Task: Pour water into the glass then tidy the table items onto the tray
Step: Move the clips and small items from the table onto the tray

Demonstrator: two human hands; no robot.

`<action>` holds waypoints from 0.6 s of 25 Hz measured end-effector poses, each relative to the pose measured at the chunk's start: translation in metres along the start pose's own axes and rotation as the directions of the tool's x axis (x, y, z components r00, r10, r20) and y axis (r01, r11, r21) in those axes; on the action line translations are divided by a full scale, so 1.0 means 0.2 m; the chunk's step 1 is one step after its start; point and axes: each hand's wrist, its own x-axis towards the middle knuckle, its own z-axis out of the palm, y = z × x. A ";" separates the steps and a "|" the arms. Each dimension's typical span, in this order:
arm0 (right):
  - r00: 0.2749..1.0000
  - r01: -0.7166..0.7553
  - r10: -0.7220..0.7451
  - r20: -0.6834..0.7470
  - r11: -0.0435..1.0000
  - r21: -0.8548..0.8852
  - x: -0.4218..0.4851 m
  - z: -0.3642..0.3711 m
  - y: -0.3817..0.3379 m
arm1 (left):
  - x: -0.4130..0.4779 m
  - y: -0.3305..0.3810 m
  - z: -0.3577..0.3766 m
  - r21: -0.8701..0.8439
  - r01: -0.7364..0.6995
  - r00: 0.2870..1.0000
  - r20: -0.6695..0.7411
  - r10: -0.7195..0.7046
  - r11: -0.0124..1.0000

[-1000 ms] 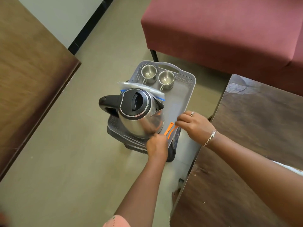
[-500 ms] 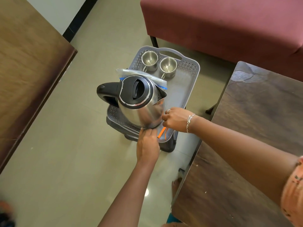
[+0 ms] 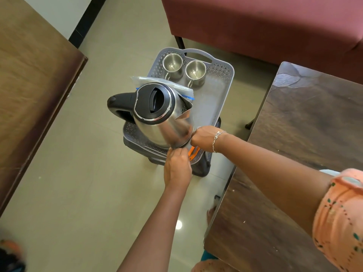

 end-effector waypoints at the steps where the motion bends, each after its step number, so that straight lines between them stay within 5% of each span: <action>1: 1.000 -0.009 0.009 -0.013 1.000 0.018 -0.01 0.01 0.01 | 0.00 0.00 0.00 0.005 0.005 1.000 -0.001 -0.005 1.000; 4: 0.955 0.009 0.025 -0.295 0.993 0.116 -0.10 0.04 0.02 | -0.03 0.03 -0.01 0.023 -0.030 0.997 -0.076 0.031 0.999; 7: 0.776 0.014 0.102 -0.623 0.984 0.179 -0.29 0.14 0.04 | -0.09 0.13 -0.01 0.030 -0.104 0.976 -0.188 0.108 0.994; 10: 0.628 -0.127 0.248 -0.738 0.968 0.217 -0.54 0.25 0.03 | -0.18 0.31 0.01 0.043 -0.192 0.964 -0.180 0.197 0.980; 15: 0.469 -0.332 0.492 -0.733 0.868 0.371 -1.03 0.46 -0.02 | -0.35 0.73 0.11 0.053 -0.323 0.930 -0.169 0.327 0.945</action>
